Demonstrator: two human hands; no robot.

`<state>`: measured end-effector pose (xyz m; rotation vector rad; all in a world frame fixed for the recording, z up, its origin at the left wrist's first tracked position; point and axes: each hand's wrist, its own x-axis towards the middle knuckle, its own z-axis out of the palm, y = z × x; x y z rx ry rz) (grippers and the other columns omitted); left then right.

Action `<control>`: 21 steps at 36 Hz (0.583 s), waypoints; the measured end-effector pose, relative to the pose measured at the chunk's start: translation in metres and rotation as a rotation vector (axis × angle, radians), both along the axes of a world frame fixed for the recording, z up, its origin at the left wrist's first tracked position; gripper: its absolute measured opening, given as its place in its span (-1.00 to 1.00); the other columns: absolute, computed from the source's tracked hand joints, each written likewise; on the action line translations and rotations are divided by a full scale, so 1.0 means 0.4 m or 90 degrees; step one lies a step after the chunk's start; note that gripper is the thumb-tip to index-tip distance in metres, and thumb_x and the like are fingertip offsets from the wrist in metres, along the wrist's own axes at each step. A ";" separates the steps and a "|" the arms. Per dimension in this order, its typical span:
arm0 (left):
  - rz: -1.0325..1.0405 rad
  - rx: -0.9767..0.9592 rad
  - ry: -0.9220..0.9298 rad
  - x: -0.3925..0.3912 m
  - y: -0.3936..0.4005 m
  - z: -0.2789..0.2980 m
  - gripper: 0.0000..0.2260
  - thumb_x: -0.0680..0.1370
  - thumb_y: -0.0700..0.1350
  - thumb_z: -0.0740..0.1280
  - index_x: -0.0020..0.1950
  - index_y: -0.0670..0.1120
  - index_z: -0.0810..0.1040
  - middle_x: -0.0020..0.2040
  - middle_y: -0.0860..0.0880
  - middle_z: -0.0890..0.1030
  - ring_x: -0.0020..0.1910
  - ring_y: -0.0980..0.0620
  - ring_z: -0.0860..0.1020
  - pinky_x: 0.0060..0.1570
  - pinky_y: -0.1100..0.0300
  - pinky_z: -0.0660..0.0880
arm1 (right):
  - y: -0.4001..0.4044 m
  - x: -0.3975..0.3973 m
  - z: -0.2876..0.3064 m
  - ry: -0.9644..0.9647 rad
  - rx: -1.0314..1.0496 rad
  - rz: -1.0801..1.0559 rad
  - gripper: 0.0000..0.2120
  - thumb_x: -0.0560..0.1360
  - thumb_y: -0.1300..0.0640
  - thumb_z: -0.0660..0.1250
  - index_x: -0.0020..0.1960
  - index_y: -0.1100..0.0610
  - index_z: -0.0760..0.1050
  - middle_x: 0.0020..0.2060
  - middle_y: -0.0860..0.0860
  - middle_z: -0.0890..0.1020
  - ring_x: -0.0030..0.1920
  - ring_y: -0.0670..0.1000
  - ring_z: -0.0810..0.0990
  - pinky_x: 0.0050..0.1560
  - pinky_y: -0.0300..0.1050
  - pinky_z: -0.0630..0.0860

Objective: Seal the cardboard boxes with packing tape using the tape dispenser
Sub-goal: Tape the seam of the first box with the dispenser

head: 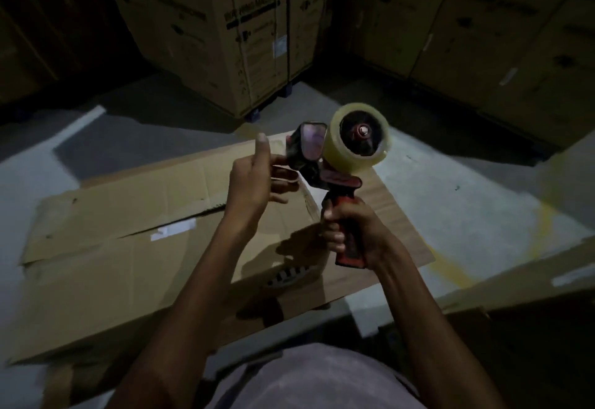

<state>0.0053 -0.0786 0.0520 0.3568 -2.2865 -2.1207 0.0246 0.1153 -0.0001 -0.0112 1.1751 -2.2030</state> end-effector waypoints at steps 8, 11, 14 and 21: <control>-0.105 0.130 -0.123 0.035 -0.117 0.015 -0.30 0.58 0.40 0.16 0.10 -0.26 0.62 -0.21 -0.18 0.70 -0.14 -0.20 0.73 -0.29 0.10 0.64 | -0.059 0.074 0.004 0.110 0.256 -0.056 -0.82 0.31 0.11 0.54 -0.23 0.10 0.54 -0.39 0.08 0.47 -0.43 0.07 0.44 -0.38 -0.08 0.43; -0.108 0.157 -0.126 0.050 -0.146 0.009 -0.49 0.57 0.27 0.34 0.05 -0.20 0.65 -0.22 -0.14 0.72 -0.17 -0.09 0.74 -0.24 0.15 0.63 | -0.078 0.098 0.000 0.163 0.282 -0.073 -0.77 0.30 0.07 0.55 -0.13 0.14 0.60 -0.37 0.11 0.49 -0.41 0.07 0.47 -0.37 -0.08 0.47; -0.115 0.227 -0.146 0.067 -0.168 0.005 -0.60 0.55 0.18 0.42 -0.02 -0.18 0.67 -0.29 -0.07 0.70 -0.21 -0.01 0.72 -0.17 0.16 0.64 | -0.098 0.117 0.000 0.192 0.267 -0.078 -0.75 0.34 0.07 0.55 -0.07 0.16 0.61 -0.37 0.10 0.48 -0.42 0.05 0.48 -0.38 -0.10 0.47; -0.125 0.443 -0.231 0.104 -0.193 0.020 -0.86 0.52 -0.15 0.43 -0.10 -0.22 0.71 -0.15 -0.16 0.72 -0.15 -0.04 0.73 -0.21 0.20 0.66 | -0.110 0.120 -0.004 0.231 0.251 -0.077 -0.81 0.40 0.08 0.53 -0.01 0.07 0.66 -0.38 0.05 0.50 -0.42 0.06 0.49 -0.37 -0.07 0.48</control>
